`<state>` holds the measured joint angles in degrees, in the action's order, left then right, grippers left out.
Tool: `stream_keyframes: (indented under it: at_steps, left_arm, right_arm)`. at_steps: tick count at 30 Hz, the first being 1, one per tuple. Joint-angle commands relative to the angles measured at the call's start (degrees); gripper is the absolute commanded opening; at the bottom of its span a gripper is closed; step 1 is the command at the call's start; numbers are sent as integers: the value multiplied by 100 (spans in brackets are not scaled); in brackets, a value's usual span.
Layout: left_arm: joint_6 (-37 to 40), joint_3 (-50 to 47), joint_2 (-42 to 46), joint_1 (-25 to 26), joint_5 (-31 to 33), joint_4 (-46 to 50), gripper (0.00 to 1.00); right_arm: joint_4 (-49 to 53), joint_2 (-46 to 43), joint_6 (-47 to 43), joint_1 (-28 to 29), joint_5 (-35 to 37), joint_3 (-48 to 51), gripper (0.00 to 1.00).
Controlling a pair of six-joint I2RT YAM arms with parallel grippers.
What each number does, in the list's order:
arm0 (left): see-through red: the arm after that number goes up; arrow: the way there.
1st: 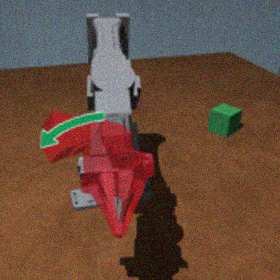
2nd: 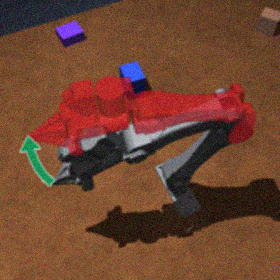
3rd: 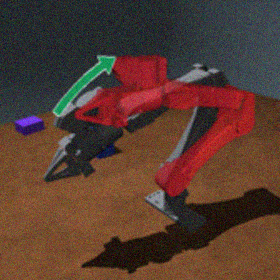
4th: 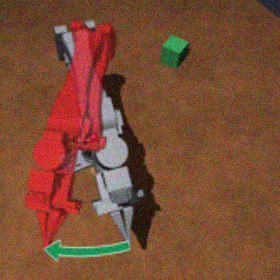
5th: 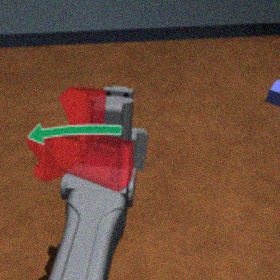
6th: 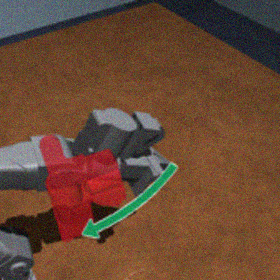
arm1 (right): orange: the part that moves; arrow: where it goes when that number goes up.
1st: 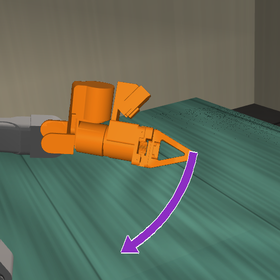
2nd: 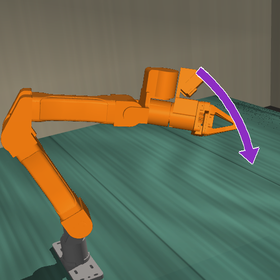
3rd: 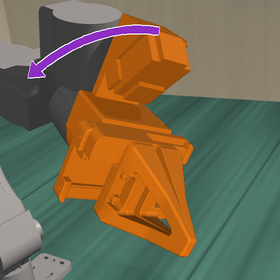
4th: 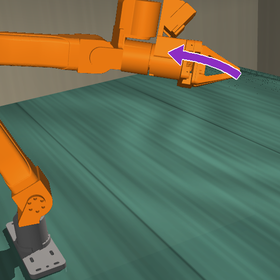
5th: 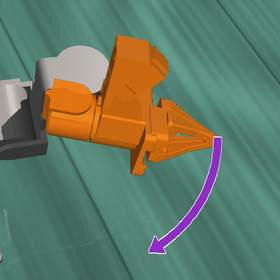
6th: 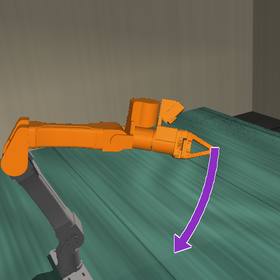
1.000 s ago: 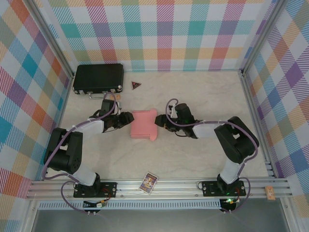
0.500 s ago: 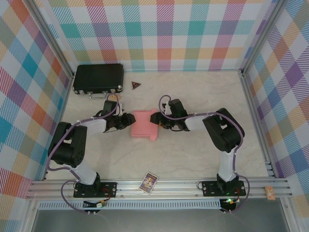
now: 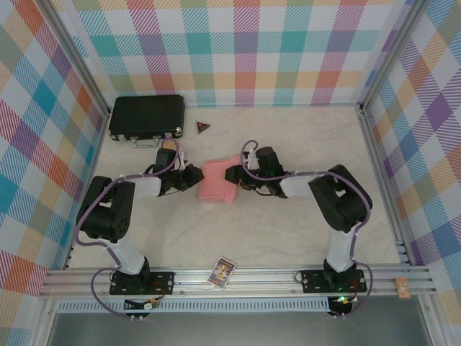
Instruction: Fold the paper box
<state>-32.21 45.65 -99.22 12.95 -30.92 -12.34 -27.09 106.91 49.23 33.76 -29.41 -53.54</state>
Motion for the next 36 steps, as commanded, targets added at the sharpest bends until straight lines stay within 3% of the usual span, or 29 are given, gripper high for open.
stream_keyframes:
  at_steps: [1,6,12,19,26,34,36]
  left_arm:
    - [-309,-56,-293,210,-148,-55,15]
    - [-479,48,-469,446,-224,-290,19]
    - [-690,88,-677,603,-236,-602,21]
    - [-591,176,-665,603,66,-336,22]
    - [-340,509,-553,586,496,280,22]
    - [-192,907,-502,577,604,646,23]
    - [-193,944,-489,575,657,691,23]
  right_arm:
    - [-216,-546,-31,78,-224,-47,54]
    - [307,-662,-227,110,-148,-267,55]
    - [131,-326,-79,181,-307,-434,54]
    - [590,-340,-253,365,-47,-772,54]
    - [1938,-936,-840,492,984,-1065,53]
    - [2493,-1551,-1126,425,1678,-944,50]
    - [2838,-1644,-1119,403,2147,-926,47]
